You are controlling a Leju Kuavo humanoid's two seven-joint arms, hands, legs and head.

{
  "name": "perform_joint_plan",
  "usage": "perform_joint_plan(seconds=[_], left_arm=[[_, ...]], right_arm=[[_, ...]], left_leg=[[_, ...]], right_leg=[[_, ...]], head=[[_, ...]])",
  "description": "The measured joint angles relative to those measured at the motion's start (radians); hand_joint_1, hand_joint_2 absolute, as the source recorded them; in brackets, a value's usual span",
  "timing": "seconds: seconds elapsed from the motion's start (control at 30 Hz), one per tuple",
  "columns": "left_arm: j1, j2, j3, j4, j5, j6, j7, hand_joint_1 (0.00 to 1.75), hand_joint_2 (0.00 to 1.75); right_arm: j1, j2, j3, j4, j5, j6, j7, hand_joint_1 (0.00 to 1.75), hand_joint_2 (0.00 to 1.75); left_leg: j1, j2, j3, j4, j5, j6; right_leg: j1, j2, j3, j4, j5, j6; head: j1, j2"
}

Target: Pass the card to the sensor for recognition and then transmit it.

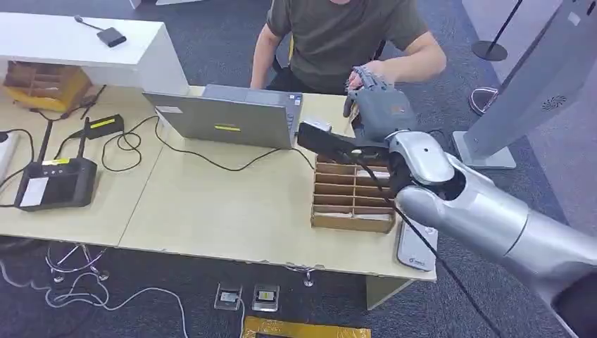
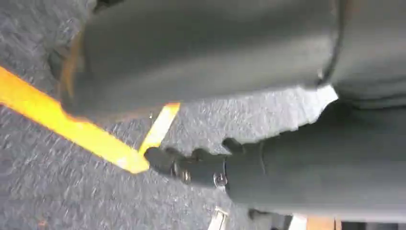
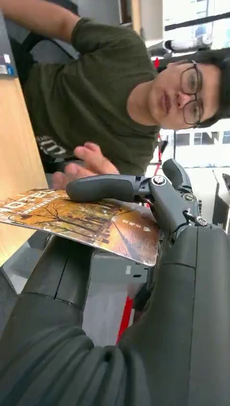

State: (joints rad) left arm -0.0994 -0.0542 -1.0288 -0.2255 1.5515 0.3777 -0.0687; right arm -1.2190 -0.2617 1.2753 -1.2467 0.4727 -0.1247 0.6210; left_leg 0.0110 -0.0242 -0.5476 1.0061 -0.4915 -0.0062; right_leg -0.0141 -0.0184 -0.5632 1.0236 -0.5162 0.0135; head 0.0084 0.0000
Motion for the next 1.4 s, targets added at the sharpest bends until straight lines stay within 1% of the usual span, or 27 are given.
perform_joint_plan(seconds=[0.07, 0.2, 0.23, 0.47, 0.83, 1.27, 1.4], left_arm=[[0.000, 0.002, 0.001, 0.000, 0.000, 0.000, 0.000, 0.00, 0.00], [0.000, 0.000, 0.007, 0.000, 0.000, 0.000, 0.000, 0.00, 0.00], [0.001, 0.000, 0.008, 0.000, 0.002, 0.000, 0.000, 0.00, 0.00], [0.001, 0.001, 0.017, 0.000, 0.014, 0.001, -0.001, 0.00, 0.00], [0.001, 0.000, 0.026, 0.000, 0.019, 0.011, -0.012, 0.00, 0.00], [0.002, 0.000, 0.035, 0.000, 0.018, 0.010, -0.012, 0.00, 0.00], [0.002, 0.000, 0.039, 0.000, 0.018, 0.008, -0.012, 0.00, 0.00]], right_arm=[[-0.011, 0.013, 0.023, 0.024, 0.000, -0.001, 0.001, 1.75, 1.75], [-0.030, 0.023, 0.053, 0.050, -0.005, -0.006, 0.003, 1.75, 1.75], [-0.034, 0.027, 0.071, 0.063, -0.013, -0.012, 0.004, 1.75, 1.75], [-0.061, 0.051, 0.125, 0.109, -0.053, -0.040, 0.001, 1.75, 1.75], [-0.096, 0.079, 0.195, 0.168, -0.060, -0.041, -0.003, 1.75, 1.75], [-0.098, 0.081, 0.218, 0.193, -0.065, -0.056, -0.002, 1.75, 1.75], [-0.097, 0.080, 0.218, 0.193, -0.089, -0.076, 0.008, 1.75, 1.75]], left_leg=[[0.000, 0.002, 0.000, 0.000, 0.000, 0.000], [0.000, 0.003, 0.001, 0.000, 0.000, 0.000], [0.000, 0.003, 0.001, 0.000, 0.000, 0.000], [0.000, 0.005, 0.001, 0.000, 0.000, 0.000], [0.000, 0.005, 0.002, 0.000, 0.000, 0.000], [0.000, 0.006, 0.002, 0.000, 0.000, 0.000], [0.000, 0.006, 0.002, 0.000, 0.000, 0.000]], right_leg=[[0.000, 0.001, 0.000, 0.000, 0.000, 0.000], [0.000, 0.001, 0.000, -0.001, 0.001, 0.000], [0.000, 0.002, 0.000, -0.001, 0.002, 0.000], [0.000, 0.003, 0.000, 0.000, 0.002, 0.000], [0.000, 0.003, 0.000, 0.000, 0.002, 0.000], [0.000, 0.004, 0.000, 0.000, 0.002, -0.001], [0.000, 0.005, 0.000, 0.000, 0.002, -0.001]], head=[[0.000, 0.000], [0.000, 0.000], [0.000, 0.000], [0.000, 0.000], [0.000, 0.000], [0.000, 0.000], [0.000, 0.000]])
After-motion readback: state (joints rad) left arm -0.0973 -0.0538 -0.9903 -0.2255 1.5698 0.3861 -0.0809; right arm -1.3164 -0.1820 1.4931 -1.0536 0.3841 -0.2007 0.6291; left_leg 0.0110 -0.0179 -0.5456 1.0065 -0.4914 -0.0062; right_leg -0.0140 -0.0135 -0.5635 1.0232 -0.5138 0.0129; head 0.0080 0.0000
